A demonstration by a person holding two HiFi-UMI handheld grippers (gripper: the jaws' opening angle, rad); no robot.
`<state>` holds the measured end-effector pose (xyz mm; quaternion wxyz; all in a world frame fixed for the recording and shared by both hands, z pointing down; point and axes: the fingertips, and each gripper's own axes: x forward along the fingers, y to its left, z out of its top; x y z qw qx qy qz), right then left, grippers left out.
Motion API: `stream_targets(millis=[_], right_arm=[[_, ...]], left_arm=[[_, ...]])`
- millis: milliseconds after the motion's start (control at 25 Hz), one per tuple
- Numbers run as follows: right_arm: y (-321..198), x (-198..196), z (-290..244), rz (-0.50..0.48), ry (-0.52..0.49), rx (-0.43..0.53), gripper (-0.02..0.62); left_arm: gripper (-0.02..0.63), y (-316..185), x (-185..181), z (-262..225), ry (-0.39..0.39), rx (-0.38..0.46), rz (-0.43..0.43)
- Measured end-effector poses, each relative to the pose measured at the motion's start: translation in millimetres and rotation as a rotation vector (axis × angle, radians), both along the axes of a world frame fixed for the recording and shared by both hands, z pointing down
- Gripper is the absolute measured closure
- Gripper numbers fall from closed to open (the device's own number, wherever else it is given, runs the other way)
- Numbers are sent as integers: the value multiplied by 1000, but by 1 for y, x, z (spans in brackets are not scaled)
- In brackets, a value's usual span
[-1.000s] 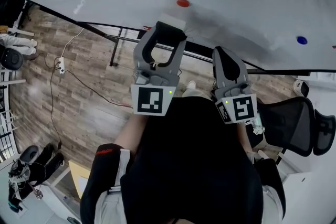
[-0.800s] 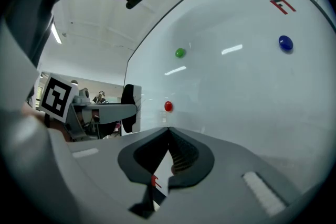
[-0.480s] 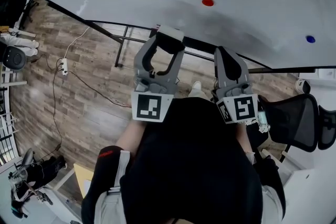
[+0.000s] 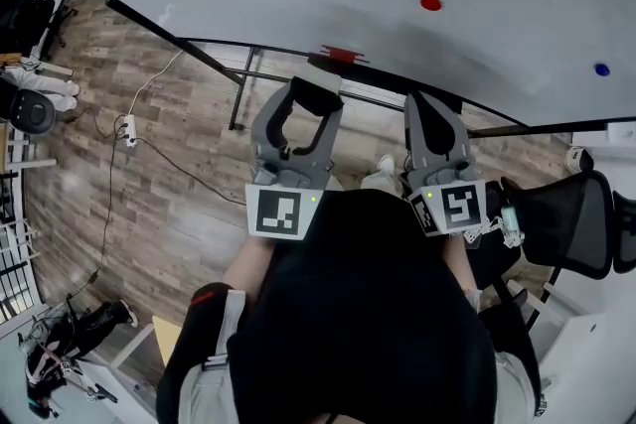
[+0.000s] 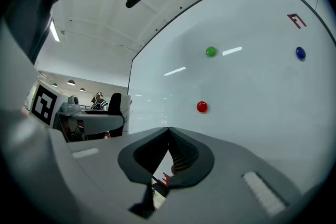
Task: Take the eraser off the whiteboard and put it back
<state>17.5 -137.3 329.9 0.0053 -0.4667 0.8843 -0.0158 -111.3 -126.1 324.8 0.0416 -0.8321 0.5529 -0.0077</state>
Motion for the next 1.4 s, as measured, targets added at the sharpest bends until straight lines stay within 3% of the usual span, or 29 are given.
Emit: stream_targets(millis=[640,1400], right_arm=[[14,-43,3,13,15,-17,594],[-14,-19,11,58,42,-37,594]], left_arm=[[375,10,-44,12,6,-19,2],[375,-54,-39,0,5,7,-37]])
